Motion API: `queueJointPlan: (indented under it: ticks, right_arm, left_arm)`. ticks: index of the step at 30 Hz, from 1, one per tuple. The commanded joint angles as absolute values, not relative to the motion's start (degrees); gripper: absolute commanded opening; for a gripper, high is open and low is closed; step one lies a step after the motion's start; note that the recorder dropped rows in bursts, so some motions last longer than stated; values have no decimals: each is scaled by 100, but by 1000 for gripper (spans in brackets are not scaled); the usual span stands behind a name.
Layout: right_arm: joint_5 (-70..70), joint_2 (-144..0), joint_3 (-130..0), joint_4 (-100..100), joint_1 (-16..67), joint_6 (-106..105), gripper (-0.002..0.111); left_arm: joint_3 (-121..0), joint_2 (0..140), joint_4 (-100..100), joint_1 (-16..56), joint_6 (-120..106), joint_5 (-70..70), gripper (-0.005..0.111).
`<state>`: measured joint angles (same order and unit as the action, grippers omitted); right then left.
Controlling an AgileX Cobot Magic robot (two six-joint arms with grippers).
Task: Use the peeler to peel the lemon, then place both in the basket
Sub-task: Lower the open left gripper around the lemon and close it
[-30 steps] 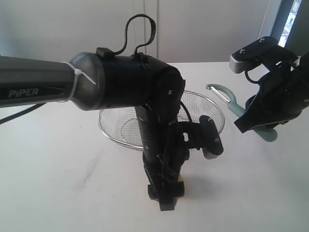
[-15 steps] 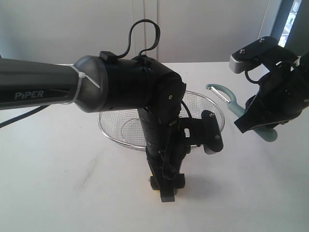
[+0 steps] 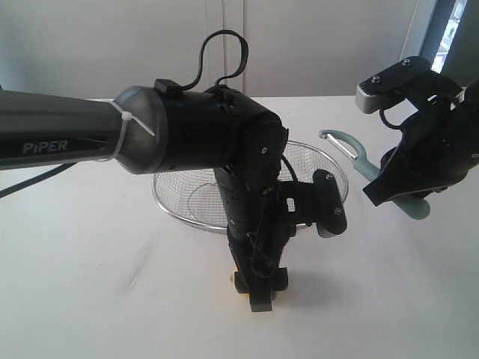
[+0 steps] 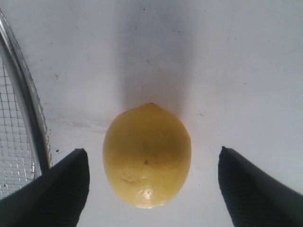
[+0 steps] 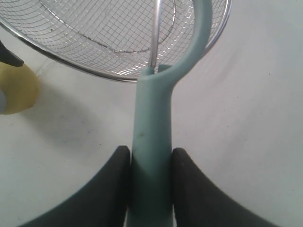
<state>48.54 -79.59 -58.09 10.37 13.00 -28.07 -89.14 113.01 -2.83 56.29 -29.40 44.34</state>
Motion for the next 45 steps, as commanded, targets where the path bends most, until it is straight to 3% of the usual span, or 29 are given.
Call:
queueJointPlan:
  ticks: [1,45]
  right_arm:
    - [4764,-7948,-5794,1066,1261,-2825,0]
    - [4700,-7948,-5794,1066,1261,-2825,0]
  left_arm:
    - [-8931,11269,-262,5664,-2937,4503,78]
    - [-8921,11938,-389,5664,-2809,4415,72]
